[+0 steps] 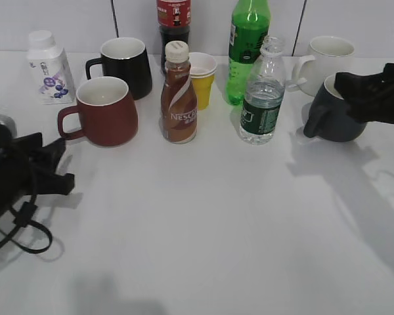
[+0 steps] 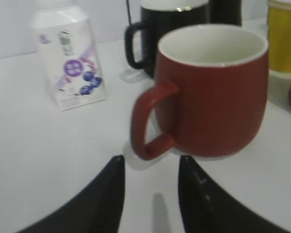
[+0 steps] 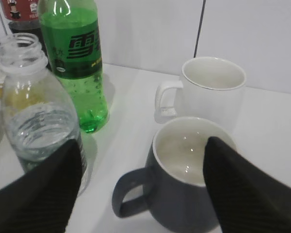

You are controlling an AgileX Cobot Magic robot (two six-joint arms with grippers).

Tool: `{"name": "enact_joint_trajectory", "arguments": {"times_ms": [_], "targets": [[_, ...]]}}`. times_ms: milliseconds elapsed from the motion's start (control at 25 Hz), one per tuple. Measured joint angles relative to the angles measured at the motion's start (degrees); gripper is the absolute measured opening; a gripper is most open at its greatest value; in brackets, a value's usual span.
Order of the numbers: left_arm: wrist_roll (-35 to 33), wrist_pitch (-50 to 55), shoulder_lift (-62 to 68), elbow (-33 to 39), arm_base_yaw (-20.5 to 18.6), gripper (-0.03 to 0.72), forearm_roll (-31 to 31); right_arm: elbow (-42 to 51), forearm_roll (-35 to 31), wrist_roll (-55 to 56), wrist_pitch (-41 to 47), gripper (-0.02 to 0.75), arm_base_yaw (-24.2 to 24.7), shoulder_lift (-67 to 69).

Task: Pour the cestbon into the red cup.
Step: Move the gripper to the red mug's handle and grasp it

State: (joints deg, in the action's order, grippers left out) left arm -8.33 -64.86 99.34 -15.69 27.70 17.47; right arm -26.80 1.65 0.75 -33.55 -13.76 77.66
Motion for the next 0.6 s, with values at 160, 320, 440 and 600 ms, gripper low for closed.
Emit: {"name": "enact_joint_trajectory", "arguments": {"times_ms": [160, 320, 440, 600], "targets": [[0.0, -3.3, 6.2, -3.2, 0.0, 0.326, 0.2, -0.6, 0.1, 0.4, -3.2, 0.587, 0.0, 3.1], [0.0, -4.1, 7.5, -6.4, 0.0, 0.331, 3.4, -0.6, 0.1, 1.1, -5.3, 0.587, 0.0, 4.2], [0.0, -4.2, 7.6, -7.0, -0.1, 0.331, 4.7, -0.6, 0.1, 1.3, -5.8, 0.587, 0.0, 4.2], [0.0, -2.8, 7.8, -7.4, -1.1, 0.331, 4.8, -0.6, 0.9, 1.8, -5.8, 0.587, 0.0, 4.2]]}}
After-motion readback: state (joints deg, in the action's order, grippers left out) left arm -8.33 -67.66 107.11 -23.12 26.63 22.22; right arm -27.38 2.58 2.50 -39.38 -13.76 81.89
